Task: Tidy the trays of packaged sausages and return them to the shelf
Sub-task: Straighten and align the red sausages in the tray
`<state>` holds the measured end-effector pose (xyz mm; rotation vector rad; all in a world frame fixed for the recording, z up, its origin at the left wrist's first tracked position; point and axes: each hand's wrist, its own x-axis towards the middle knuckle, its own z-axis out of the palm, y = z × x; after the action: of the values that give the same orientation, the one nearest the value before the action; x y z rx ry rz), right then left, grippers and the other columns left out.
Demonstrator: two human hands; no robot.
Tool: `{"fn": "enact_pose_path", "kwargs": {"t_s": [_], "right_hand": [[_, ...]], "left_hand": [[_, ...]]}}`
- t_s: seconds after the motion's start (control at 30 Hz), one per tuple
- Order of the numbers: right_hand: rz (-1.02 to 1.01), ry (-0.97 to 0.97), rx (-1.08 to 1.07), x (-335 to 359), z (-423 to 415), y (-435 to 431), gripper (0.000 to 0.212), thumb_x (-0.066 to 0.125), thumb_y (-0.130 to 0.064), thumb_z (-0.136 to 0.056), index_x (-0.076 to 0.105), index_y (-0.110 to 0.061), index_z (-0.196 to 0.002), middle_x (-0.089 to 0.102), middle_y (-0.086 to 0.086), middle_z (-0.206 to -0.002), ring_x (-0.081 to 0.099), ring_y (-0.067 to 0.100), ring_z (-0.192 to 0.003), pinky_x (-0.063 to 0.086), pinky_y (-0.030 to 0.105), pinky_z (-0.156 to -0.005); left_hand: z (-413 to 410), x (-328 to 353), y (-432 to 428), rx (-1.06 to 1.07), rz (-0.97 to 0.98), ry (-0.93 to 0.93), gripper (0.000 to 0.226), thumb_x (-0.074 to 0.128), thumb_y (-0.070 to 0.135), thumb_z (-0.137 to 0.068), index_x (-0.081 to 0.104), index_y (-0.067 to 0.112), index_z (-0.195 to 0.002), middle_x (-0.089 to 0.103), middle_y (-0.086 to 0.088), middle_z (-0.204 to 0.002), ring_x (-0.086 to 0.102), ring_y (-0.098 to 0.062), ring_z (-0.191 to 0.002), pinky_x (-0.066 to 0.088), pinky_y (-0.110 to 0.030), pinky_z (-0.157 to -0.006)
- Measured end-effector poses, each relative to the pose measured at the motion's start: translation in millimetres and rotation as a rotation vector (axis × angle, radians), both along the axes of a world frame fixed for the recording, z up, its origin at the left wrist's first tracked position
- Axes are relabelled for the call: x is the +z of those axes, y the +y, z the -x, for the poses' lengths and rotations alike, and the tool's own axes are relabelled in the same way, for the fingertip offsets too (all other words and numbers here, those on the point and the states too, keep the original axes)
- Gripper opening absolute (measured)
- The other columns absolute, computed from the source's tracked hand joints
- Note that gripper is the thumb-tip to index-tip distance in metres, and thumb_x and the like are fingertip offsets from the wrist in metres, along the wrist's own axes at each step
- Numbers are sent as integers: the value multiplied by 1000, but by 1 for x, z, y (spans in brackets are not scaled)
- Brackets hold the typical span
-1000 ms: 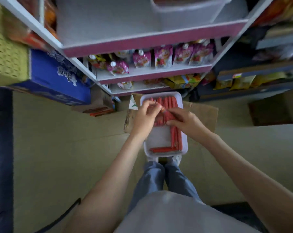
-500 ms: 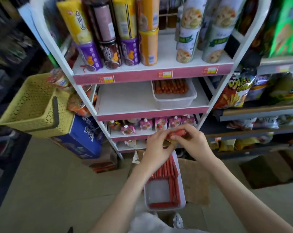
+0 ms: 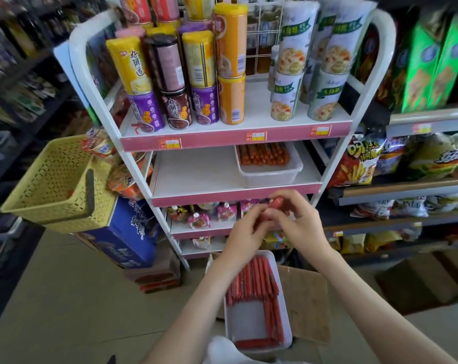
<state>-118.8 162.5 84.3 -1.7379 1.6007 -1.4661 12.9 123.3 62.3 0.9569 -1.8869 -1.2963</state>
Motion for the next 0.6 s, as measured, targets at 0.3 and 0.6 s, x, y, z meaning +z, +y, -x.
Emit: {"fn": "enact_pose_path", "kwargs": {"t_s": [0.3,0.6], "right_hand": [[-465,-1142,-106,-38,36,-10,14,55,-17,-94,58,-4,-98,60,7,-83,59,16,-76,54,30,-80],[-445,-133,7,-54,17,-4,31,74,-15,-80,59,-36,-97,60,-10,-106,58,13,-103,48,31,-90]], "left_hand": [[-21,2,-9,119,-262,271,22,62,12,-90,64,22,-109,68,2,-94,65,-16,-93,51,-28,-91],[2,-4,-5,192,125,74,15,64,14,-88,64,20,-102,65,4,-101,60,-4,-95,48,-13,-81]]}}
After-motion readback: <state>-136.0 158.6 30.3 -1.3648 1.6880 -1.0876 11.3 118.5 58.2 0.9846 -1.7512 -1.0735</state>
